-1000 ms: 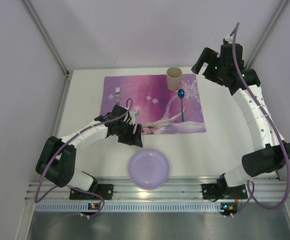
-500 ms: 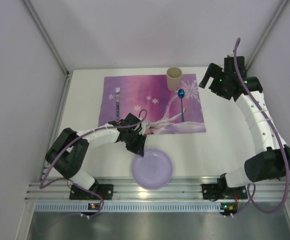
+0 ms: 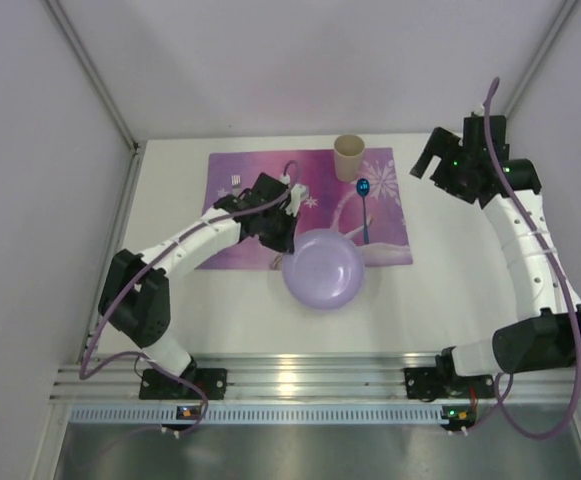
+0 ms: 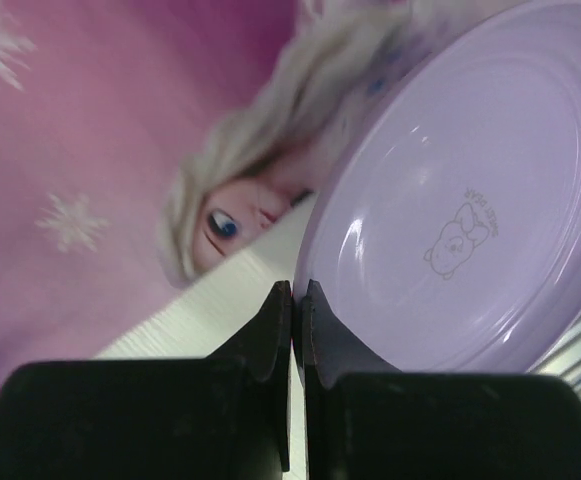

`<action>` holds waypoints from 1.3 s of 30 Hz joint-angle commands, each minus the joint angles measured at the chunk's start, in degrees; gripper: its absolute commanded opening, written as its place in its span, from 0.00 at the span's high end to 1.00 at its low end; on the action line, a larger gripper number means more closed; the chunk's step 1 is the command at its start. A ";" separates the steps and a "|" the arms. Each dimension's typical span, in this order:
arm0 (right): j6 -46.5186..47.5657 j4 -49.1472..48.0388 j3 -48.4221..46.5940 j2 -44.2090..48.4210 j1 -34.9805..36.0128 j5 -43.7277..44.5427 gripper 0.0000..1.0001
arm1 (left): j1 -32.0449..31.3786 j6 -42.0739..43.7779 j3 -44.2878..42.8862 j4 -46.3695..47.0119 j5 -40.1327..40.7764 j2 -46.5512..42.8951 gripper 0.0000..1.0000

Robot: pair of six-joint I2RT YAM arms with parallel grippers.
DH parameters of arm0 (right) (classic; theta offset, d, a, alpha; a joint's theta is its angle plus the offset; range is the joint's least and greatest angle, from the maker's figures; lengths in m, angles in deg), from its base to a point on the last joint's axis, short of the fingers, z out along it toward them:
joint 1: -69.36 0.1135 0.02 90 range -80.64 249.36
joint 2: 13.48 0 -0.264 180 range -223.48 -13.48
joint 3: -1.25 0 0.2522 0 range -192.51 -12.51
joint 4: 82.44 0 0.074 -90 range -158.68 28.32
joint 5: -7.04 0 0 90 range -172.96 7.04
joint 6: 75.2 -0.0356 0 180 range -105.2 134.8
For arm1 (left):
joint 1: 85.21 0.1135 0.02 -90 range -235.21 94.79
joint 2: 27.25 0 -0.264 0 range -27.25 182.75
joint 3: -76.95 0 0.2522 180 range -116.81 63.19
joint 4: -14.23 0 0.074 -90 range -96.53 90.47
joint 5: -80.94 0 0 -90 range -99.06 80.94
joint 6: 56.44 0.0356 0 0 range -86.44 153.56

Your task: Set the dinner table for one person

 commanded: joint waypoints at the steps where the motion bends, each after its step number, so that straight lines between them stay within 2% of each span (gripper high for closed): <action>1: 0.51 0.78 1.09 4.20 -2.04 1.87 0.00 | 3.96 2.05 -8.76 -1.89 1.24 1.97 1.00; 7: 0.77 1.75 4.26 6.57 -4.15 1.87 0.00 | 9.24 2.31 -21.07 -3.21 5.80 13.99 1.00; 11: 1.12 2.19 5.40 7.45 -5.12 1.52 0.00 | 13.20 -2.16 -27.30 -1.89 9.32 21.04 1.00; 16: 1.30 2.89 5.84 7.19 -5.38 1.17 0.00 | 14.70 -7.43 -30.39 1.79 11.88 28.15 1.00; 19: 1.56 2.81 6.46 6.66 -5.30 0.56 0.00 | 14.61 -9.37 -31.71 2.68 17.39 30.53 1.00; 25: 1.92 2.98 6.46 6.05 -5.29 -0.58 0.00 | 14.79 -12.18 -32.95 2.59 24.07 31.69 1.00; 26: 1.92 2.90 6.54 5.96 -5.29 -0.85 0.00 | 14.79 -13.06 -32.86 2.68 24.96 31.69 0.98; 32: 1.57 2.81 7.25 6.13 -4.68 -2.61 0.00 | 14.88 -13.59 -32.86 0.05 30.14 31.51 0.36; 34: 1.57 2.81 7.77 6.57 -4.59 -2.78 0.00 | 14.96 -13.60 -31.47 -1.18 30.33 30.72 0.32; 39: 1.22 2.37 10.49 10.00 -3.89 -4.53 0.00 | 14.79 -14.82 -27.95 -3.56 29.89 23.09 0.31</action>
